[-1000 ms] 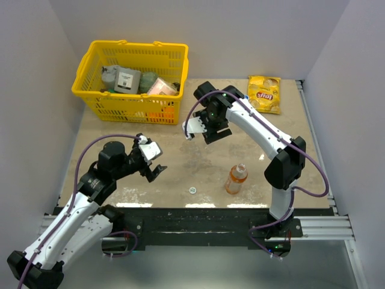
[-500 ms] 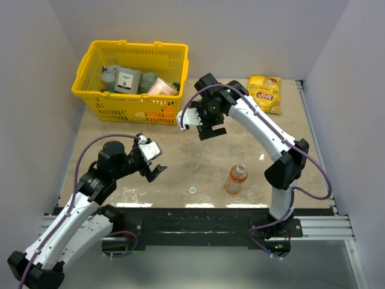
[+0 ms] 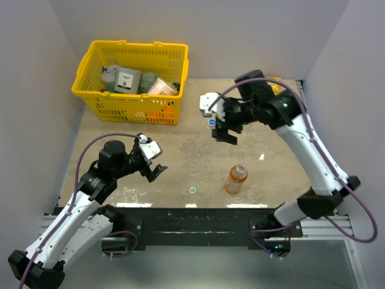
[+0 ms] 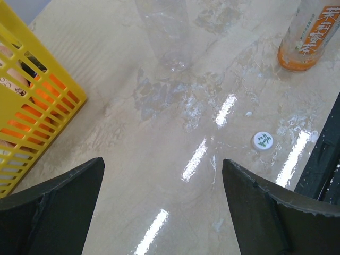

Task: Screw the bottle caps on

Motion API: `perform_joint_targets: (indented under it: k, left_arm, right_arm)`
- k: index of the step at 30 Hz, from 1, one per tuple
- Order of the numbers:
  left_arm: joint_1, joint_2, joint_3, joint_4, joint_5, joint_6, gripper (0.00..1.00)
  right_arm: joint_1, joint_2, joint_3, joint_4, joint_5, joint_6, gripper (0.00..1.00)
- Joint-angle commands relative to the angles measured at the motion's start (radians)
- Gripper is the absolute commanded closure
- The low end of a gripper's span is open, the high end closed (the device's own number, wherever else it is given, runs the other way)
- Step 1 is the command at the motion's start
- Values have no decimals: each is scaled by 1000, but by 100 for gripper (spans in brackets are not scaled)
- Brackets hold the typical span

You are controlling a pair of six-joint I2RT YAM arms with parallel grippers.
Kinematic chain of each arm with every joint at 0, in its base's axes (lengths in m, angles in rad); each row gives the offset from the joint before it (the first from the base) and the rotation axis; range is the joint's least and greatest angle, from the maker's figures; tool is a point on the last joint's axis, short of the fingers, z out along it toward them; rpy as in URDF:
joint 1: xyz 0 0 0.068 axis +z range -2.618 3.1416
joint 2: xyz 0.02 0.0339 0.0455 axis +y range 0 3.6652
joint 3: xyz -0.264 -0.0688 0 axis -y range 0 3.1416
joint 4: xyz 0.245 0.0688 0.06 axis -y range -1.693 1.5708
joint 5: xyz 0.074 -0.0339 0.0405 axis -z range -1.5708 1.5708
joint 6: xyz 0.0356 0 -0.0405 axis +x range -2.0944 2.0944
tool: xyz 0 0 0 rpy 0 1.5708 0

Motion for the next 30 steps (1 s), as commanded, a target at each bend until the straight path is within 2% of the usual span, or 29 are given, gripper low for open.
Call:
perform_joint_targets:
  k: [1,5,8,11,13,17,23,25,30]
  left_arm:
    - [8,17,13,44,54,-15,2]
    - [8,47,17,64,79,-38,1]
    - [8,68,19,83,86,-44,1]
    - [6,91,36,81,103,-46,1]
    - [6,100,53,70,106,-49,1]
    - [8,93,67,49,100,-40,2]
    - [11,67,62,35,82,-41,2]
    - [14,61,62,33,82,-41,2]
    - [18,62,57,35,80,-35,2]
  right_arm:
    - [-42,-246,-228,-50,-32,163,16]
    - [-44,-349,-343,-137,-56,169,13]
    - [-44,-397,-445,-142,-67,180,12]
    - [-44,-417,-555,-140,-59,142,17]
    - [-42,-424,-621,-136,-56,115,23]
    - [-44,-420,-663,-116,-30,102,32]
    - [-42,-403,-673,-94,6,89,34]
    - [-44,-404,-682,-94,23,74,33]
    - [-44,-414,-710,-102,72,45,22]
